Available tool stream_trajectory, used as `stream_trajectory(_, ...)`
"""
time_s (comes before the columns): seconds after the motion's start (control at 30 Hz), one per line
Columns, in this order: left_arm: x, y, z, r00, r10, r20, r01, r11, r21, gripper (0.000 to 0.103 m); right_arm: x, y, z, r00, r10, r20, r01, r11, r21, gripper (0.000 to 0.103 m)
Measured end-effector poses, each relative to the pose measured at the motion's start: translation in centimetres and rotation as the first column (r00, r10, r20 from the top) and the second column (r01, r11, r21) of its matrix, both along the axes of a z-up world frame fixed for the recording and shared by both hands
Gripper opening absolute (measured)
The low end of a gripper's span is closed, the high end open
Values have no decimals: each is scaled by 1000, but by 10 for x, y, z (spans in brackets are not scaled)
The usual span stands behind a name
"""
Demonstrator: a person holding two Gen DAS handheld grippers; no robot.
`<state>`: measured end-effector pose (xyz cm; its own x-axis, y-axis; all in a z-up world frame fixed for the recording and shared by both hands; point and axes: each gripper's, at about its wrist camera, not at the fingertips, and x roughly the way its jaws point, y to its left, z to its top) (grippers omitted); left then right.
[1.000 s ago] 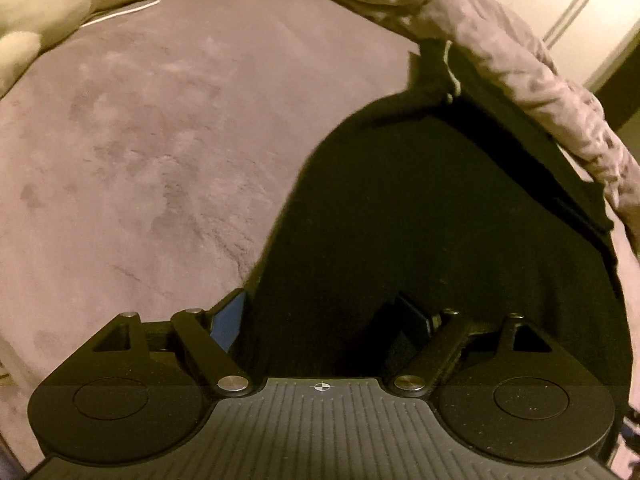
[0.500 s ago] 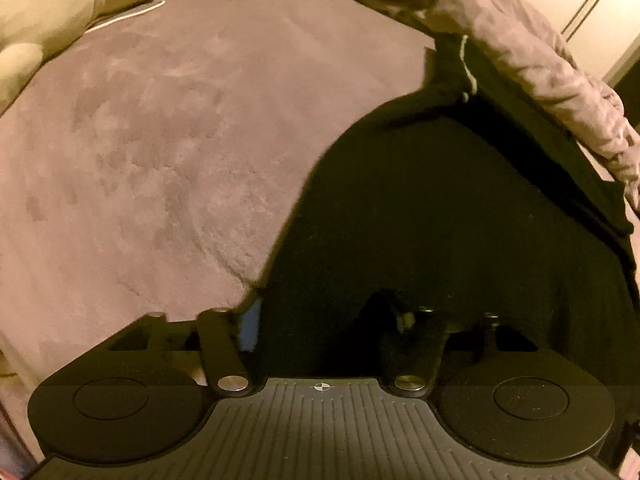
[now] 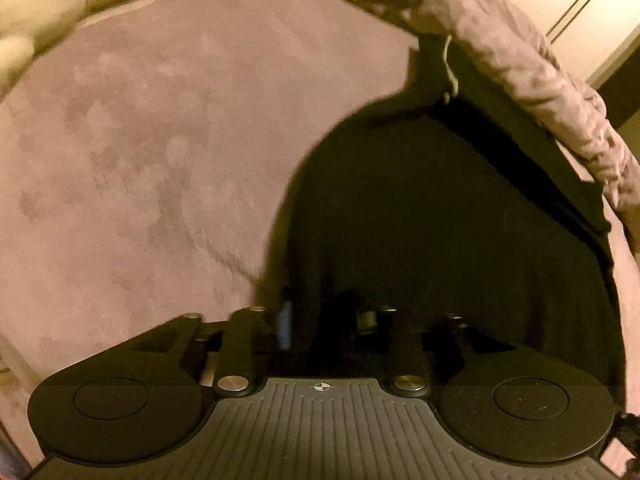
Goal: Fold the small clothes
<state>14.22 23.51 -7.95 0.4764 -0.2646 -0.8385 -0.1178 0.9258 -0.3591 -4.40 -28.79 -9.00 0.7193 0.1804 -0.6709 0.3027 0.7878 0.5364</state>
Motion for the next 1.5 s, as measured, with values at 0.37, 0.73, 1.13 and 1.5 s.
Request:
stream_trajectory(0.37, -1, -12, 0, 999, -40, 9, 39, 998, 58, 40, -7, 0, -10, 1000, 24, -10, -23, 999, 44, 22)
stream_trajectory(0.73, -6, 7, 5, 1000, -10, 3, 10, 1000, -16, 11, -13, 0, -4, 1000, 3, 21, -5, 997, 78, 17)
stream_trajectory(1.13, -8, 11, 2, 1000, -1, -16, 1, 999, -36, 12, -13, 2, -8, 998, 57, 1, -57, 994, 95, 26)
stream_trajectory(1.5, -14, 15, -9, 998, -1, -56, -8, 987, -161, 28, -26, -7, -25, 999, 23, 31, -31, 954, 299, 34)
